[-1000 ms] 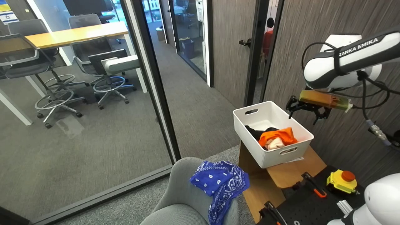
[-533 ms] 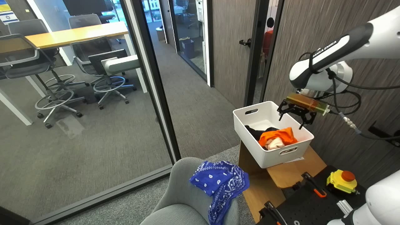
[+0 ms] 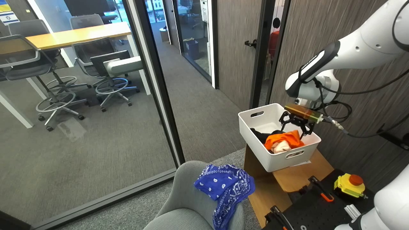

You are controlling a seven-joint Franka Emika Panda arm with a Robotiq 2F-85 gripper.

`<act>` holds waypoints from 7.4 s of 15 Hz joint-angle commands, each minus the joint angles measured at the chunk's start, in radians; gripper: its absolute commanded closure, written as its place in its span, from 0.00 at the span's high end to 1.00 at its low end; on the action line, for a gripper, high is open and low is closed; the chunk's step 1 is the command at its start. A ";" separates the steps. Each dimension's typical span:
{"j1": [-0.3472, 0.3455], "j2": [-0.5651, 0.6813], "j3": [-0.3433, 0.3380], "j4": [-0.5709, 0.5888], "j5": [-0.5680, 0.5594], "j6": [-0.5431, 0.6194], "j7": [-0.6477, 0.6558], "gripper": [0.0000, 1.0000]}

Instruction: Put the orange cloth on the headrest chair

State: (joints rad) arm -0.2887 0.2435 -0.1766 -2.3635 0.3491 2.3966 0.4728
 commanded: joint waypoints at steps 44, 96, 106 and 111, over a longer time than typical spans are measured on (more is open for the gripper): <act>0.030 -0.122 0.053 0.077 0.180 -0.146 -0.304 0.07; 0.466 0.074 0.351 0.417 -0.067 -0.196 -0.483 0.07; 0.483 0.180 0.354 0.454 -0.107 -0.202 -0.462 0.07; 0.485 0.236 0.358 0.482 -0.110 -0.208 -0.452 0.07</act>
State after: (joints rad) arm 0.1880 0.4429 0.1779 -1.9330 0.2587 2.2074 -0.0128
